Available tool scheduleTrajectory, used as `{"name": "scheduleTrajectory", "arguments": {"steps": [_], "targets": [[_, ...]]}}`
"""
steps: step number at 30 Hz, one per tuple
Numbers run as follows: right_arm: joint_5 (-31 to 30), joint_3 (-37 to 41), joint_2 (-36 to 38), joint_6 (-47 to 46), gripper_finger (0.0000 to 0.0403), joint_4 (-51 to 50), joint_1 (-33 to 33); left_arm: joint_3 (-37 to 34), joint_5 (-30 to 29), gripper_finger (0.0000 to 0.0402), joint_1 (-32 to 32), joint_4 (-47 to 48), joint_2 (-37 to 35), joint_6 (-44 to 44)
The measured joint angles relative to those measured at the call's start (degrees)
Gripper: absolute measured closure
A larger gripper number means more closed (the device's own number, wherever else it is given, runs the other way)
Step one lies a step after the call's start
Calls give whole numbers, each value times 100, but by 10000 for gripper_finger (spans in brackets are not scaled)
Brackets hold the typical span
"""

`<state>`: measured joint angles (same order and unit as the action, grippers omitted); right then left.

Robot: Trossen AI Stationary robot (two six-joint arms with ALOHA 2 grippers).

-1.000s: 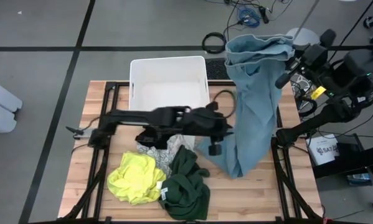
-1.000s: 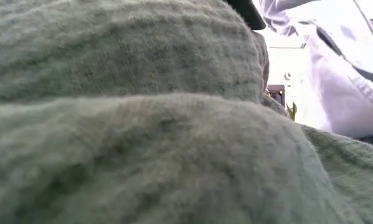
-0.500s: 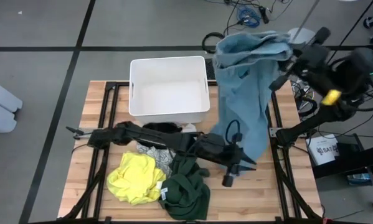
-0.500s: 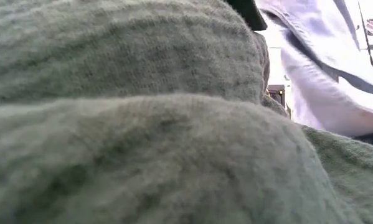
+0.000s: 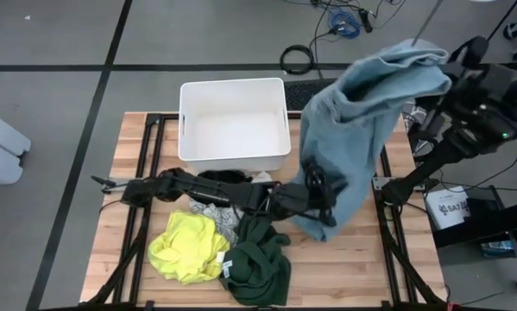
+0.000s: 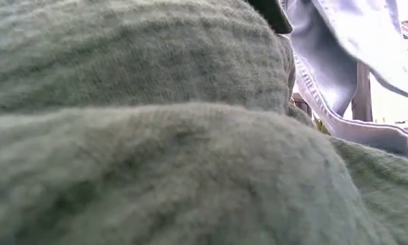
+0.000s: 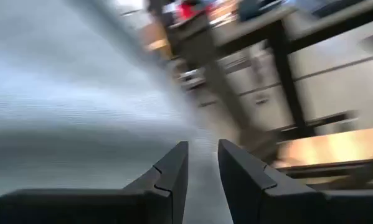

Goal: Fold laundry
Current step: Fold the denim pants

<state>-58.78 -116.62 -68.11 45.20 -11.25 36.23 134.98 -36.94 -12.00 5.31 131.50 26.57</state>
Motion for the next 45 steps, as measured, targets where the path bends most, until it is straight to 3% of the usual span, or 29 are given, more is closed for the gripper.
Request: {"name": "scheduleTrajectory", "arguments": {"steps": [7,18,26,34,39,45], "targets": [[48,3,-174,-56,380,235,671,4,-99,324,377,46,-326,287],[-37,0,-552,962,380,990,2021,-2,-37,341,798,187,-1087,528],[-86,0,-801,2765,380,1924,2599,-2,1233,341,1226,-460,-1643,460],[397,-8,-1048,2927,380,1732,2663,-2,2866,341,1497,-856,-1837,-80],[404,10,-1368,3150,380,1701,2962,-2,3181,341,1260,-946,-1948,-8],[388,-2,-1751,3481,380,2243,3295,-2,2948,341,1138,-847,-1987,398]]}}
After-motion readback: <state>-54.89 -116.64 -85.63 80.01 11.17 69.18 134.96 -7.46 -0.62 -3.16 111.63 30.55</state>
